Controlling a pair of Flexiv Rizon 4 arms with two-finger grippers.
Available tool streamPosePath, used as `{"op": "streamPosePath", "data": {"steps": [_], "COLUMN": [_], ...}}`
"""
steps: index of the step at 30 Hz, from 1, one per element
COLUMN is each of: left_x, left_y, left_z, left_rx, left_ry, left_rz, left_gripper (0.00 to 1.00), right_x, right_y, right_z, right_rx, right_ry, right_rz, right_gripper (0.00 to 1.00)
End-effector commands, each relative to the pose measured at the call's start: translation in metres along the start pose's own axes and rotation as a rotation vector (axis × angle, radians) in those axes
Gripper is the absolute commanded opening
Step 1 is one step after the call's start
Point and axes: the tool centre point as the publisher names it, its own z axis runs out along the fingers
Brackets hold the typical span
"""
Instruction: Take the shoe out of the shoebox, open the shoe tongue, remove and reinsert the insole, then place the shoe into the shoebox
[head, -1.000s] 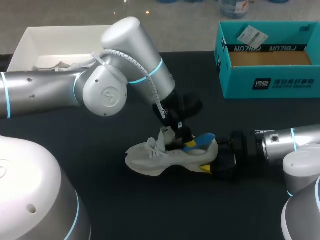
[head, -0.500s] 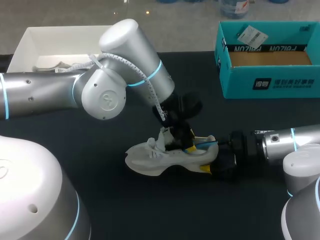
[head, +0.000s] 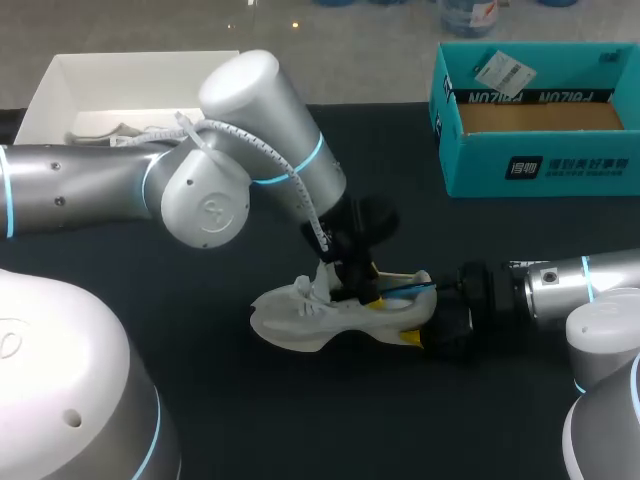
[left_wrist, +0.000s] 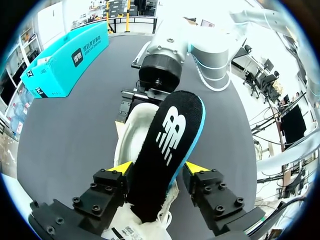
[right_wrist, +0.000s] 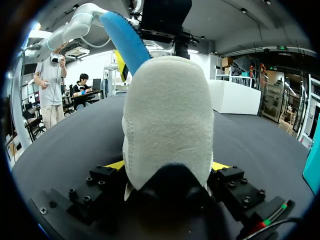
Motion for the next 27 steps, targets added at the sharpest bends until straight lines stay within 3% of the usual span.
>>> {"op": "streamPosePath", "data": {"steps": [1, 3, 5, 11, 20, 27], "left_x": [-0.002, -0.002, -0.002, 0.006, 0.013, 0.016], "left_y": [0.000, 0.000, 0.000, -0.001, -0.008, -0.025], "left_z": [0.007, 0.008, 0.010, 0.007, -0.023, -0.044], "left_rx": [-0.004, -0.004, -0.003, 0.001, 0.065, 0.133], "left_ry": [-0.010, -0.008, 0.005, 0.034, 0.088, 0.130], "left_rz": [-0.002, -0.002, -0.001, 0.007, -0.007, -0.043], "left_gripper": [0.46, 0.33, 0.00, 0.00, 0.00, 0.00], "right_x": [0.000, 0.000, 0.000, 0.000, 0.000, 0.000], "right_y": [-0.001, -0.001, -0.001, -0.001, -0.001, -0.001], "right_z": [0.003, 0.003, 0.003, 0.003, 0.003, 0.003], "right_rx": [0.005, 0.005, 0.005, 0.005, 0.005, 0.005], "right_ry": [0.000, 0.000, 0.000, 0.000, 0.000, 0.000], "right_rz": [0.000, 0.000, 0.000, 0.000, 0.000, 0.000], "right_gripper": [0.00, 0.00, 0.00, 0.00, 0.00, 0.00]}}
